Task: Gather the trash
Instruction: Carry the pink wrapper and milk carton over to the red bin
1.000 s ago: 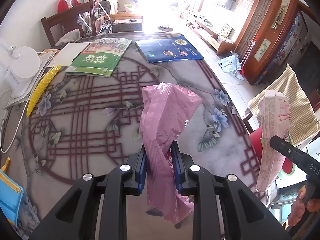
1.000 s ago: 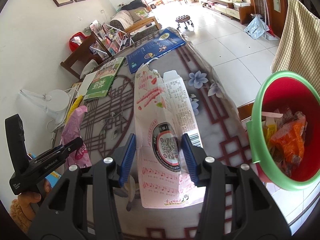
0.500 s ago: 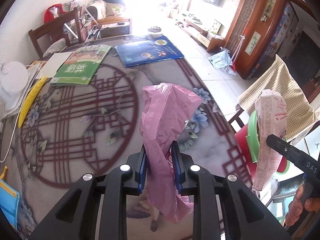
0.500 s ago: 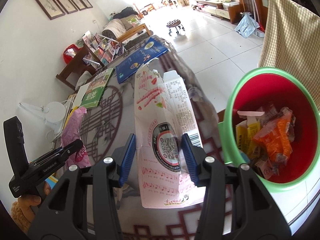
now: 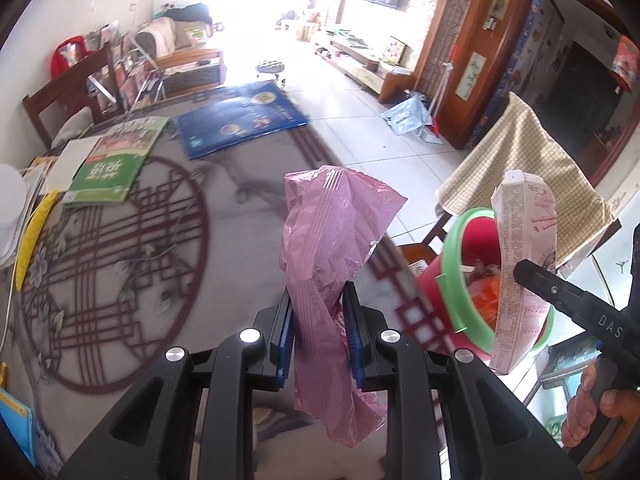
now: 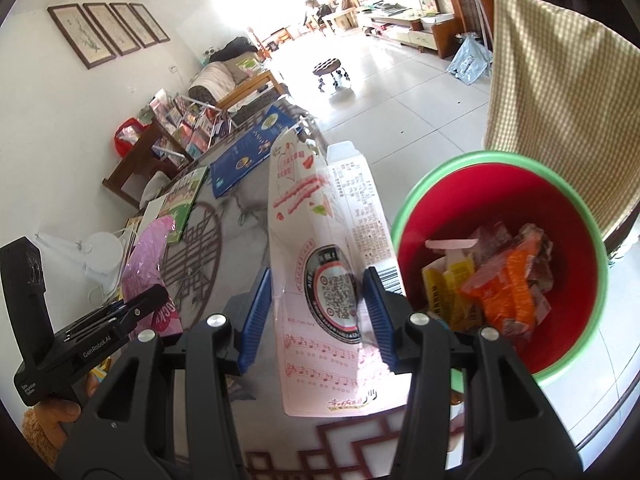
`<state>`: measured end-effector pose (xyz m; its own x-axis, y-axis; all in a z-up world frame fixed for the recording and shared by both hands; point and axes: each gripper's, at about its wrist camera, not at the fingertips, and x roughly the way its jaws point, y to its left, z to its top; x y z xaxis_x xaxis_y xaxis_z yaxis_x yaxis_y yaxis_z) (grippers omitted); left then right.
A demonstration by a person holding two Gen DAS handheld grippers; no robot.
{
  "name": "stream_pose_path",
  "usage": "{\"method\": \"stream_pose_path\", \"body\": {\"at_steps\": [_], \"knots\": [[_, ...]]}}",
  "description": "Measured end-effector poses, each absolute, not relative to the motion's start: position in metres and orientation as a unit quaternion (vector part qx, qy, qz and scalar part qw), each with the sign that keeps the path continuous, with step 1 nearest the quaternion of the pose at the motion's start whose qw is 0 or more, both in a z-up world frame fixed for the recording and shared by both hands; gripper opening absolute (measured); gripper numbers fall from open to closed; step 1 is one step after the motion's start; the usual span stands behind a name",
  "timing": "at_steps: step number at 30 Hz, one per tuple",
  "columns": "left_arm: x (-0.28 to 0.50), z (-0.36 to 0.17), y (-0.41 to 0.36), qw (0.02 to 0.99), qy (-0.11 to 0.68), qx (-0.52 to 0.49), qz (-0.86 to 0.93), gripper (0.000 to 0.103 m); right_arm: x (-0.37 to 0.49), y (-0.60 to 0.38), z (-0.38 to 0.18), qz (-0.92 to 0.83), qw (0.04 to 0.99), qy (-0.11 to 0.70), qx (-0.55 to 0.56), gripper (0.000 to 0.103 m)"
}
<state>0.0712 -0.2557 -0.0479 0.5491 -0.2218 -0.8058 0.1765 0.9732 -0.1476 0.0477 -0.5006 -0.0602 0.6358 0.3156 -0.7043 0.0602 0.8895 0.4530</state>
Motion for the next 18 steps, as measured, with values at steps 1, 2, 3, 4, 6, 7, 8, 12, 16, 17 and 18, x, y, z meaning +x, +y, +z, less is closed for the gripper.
{"method": "stream_pose_path", "body": {"at_steps": [1, 2, 3, 4, 6, 7, 8, 12, 16, 17, 18], "knots": [[0.072, -0.046, -0.261, 0.880, 0.460, -0.023, -0.117, 0.020, 0.046, -0.507, -0.059, 0.069, 0.878, 0.417, 0.225, 0.046], [0.073, -0.045, -0.268, 0.880, 0.458, -0.021, -0.122, 0.021, 0.045, -0.511, -0.058, 0.065, 0.879, 0.415, 0.226, 0.046], [0.074, -0.044, -0.272, 0.880, 0.457, -0.020, -0.126, 0.021, 0.045, -0.514, -0.057, 0.062, 0.879, 0.414, 0.227, 0.046], [0.075, -0.043, -0.278, 0.880, 0.457, -0.019, -0.130, 0.021, 0.043, -0.520, -0.056, 0.058, 0.880, 0.411, 0.230, 0.046], [0.078, -0.042, -0.288, 0.879, 0.456, -0.016, -0.139, 0.021, 0.041, -0.528, -0.056, 0.051, 0.881, 0.408, 0.233, 0.046], [0.079, -0.041, -0.294, 0.878, 0.456, -0.014, -0.144, 0.021, 0.039, -0.533, -0.056, 0.047, 0.882, 0.406, 0.235, 0.046], [0.081, -0.040, -0.302, 0.878, 0.455, -0.012, -0.149, 0.021, 0.038, -0.538, -0.056, 0.043, 0.882, 0.405, 0.237, 0.046], [0.086, -0.039, -0.323, 0.875, 0.455, -0.005, -0.167, 0.021, 0.036, -0.561, -0.058, 0.027, 0.882, 0.401, 0.246, 0.046], [0.089, -0.039, -0.346, 0.871, 0.456, 0.004, -0.184, 0.021, 0.033, -0.580, -0.060, 0.011, 0.882, 0.397, 0.254, 0.046], [0.091, -0.039, -0.351, 0.870, 0.456, 0.006, -0.188, 0.021, 0.032, -0.585, -0.061, 0.007, 0.882, 0.396, 0.256, 0.046], [0.092, -0.040, -0.358, 0.868, 0.457, 0.009, -0.192, 0.021, 0.031, -0.590, -0.062, 0.002, 0.881, 0.396, 0.258, 0.046]]}}
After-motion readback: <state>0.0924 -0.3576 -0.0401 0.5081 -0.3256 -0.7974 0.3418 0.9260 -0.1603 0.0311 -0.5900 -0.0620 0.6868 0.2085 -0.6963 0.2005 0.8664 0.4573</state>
